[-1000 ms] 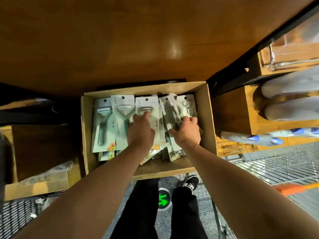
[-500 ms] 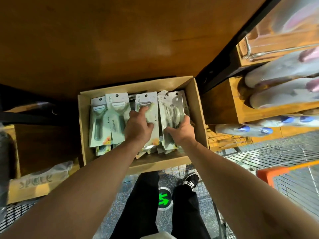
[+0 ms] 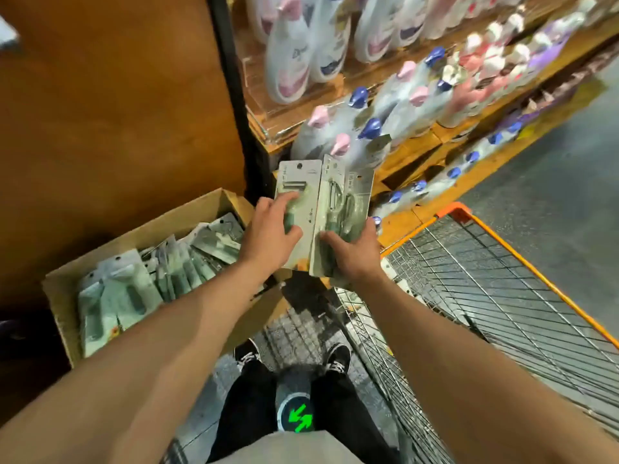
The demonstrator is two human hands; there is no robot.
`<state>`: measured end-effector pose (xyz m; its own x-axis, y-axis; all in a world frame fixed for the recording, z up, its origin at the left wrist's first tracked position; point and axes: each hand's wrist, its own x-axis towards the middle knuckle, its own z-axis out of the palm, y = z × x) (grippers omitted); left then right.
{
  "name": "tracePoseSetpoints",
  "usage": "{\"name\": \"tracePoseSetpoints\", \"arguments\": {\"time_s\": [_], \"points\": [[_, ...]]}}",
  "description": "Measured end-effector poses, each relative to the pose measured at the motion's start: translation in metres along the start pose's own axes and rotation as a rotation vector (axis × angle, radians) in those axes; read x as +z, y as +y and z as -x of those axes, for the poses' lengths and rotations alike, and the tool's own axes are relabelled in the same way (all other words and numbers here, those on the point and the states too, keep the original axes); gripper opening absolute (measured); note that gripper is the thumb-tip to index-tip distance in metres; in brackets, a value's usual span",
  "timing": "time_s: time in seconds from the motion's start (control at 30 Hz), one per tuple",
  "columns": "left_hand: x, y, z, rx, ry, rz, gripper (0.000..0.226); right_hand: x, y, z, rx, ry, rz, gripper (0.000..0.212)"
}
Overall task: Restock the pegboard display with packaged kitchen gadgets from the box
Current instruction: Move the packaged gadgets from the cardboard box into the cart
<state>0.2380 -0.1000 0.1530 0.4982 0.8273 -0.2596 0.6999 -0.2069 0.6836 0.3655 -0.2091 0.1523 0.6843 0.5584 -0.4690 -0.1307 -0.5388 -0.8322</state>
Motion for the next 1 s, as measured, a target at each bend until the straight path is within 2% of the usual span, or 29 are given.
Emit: {"name": "tracePoseSetpoints", "arguments": {"time_s": [0.2, 0.33, 0.43, 0.53, 0.63, 0.73, 0.8, 0.87, 1.0], "points": [[0.124, 0.125, 0.013, 0.248, -0.172, -0.055, 0.063, -0.164, 0.053, -0.004, 0.149, 0.250, -0.201, 0.055], [0.222, 0.152, 0.027, 0.320, -0.356, -0.151, 0.064, -0.234, 0.128, -0.014, 0.315, 0.359, -0.184, 0.054], [0.279, 0.137, 0.033, 0.339, -0.454, -0.273, 0.065, -0.248, 0.191, -0.023, 0.513, 0.305, -0.250, 0.055], [0.328, 0.104, 0.026, 0.279, -0.502, -0.490, 0.065, -0.235, 0.256, -0.043, 0.663, 0.277, -0.274, 0.076], [0.358, 0.069, 0.016, 0.256, -0.496, -0.603, 0.065, -0.214, 0.288, -0.055, 0.708, 0.191, -0.298, 0.089], [0.374, 0.051, 0.009, 0.223, -0.535, -0.608, 0.058, -0.204, 0.303, -0.063, 0.746, 0.107, -0.224, 0.103], [0.374, 0.048, 0.007, 0.189, -0.520, -0.547, 0.050, -0.205, 0.301, -0.063, 0.754, 0.131, -0.172, 0.088], [0.362, 0.058, 0.009, 0.133, -0.482, -0.441, 0.042, -0.211, 0.286, -0.058, 0.723, 0.169, -0.117, 0.060], [0.318, 0.090, 0.008, 0.206, -0.417, -0.326, 0.035, -0.212, 0.233, -0.055, 0.557, 0.153, -0.061, 0.031]]}}
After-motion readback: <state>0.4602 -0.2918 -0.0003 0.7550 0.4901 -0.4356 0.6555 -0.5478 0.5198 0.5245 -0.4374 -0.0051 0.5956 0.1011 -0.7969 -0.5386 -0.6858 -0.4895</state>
